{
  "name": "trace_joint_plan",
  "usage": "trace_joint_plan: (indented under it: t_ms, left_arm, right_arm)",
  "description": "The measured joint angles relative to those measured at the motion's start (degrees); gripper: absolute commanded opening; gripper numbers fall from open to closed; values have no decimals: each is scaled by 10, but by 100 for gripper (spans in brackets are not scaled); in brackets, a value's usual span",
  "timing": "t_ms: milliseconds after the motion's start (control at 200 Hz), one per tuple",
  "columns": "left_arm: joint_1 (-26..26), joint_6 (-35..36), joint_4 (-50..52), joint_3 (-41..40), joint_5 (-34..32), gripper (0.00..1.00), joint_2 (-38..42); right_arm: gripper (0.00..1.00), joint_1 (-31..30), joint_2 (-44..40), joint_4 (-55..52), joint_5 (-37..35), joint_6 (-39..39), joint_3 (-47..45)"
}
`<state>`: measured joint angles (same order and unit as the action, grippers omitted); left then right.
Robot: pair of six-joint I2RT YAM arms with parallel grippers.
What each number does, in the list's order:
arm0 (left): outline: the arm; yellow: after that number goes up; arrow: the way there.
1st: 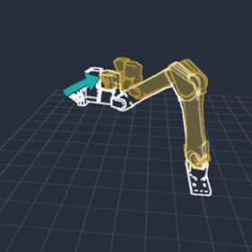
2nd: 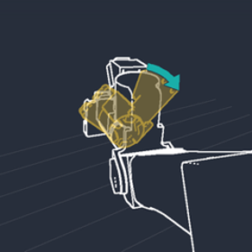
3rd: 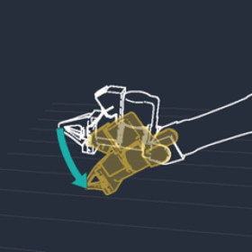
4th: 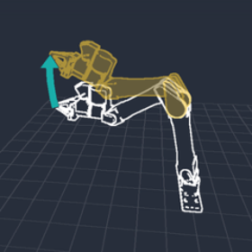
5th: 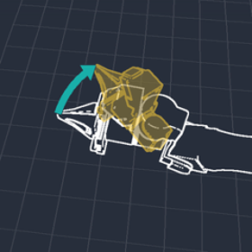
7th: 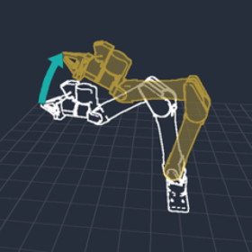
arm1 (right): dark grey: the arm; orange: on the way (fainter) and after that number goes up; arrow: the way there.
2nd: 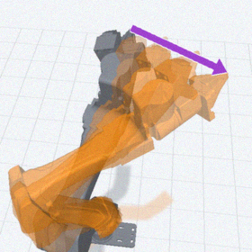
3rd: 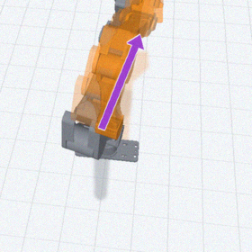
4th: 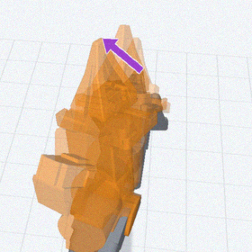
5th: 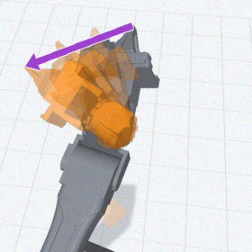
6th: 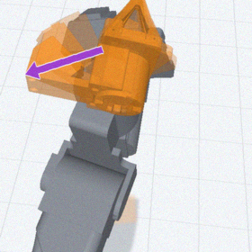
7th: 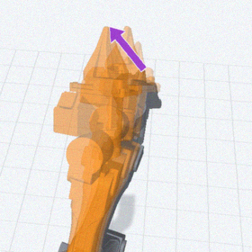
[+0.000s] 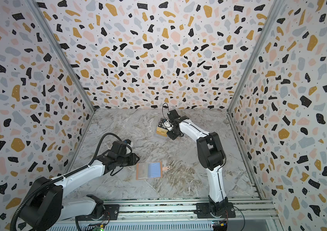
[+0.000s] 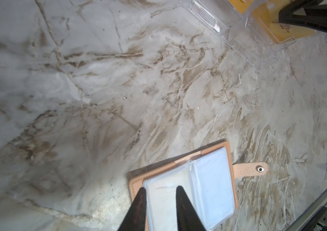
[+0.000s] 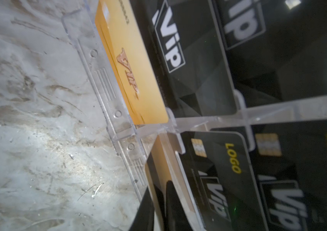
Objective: Insert credit cards into a card holder
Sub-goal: Pick up the credit card from the storage box.
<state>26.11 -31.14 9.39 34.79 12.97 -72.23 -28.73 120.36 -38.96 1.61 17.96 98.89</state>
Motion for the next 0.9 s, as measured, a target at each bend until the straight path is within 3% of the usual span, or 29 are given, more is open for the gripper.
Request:
trace_joint_plan:
  t_ms: [476,901]
  left_arm:
    - [0,-6,1,7,0,29,0]
    - [0,-12,1,7,0,29,0]
  right_arm:
    - [0,-5,-3,8,-16,17,0]
    - [0,-10,-29,9,-27,17,0]
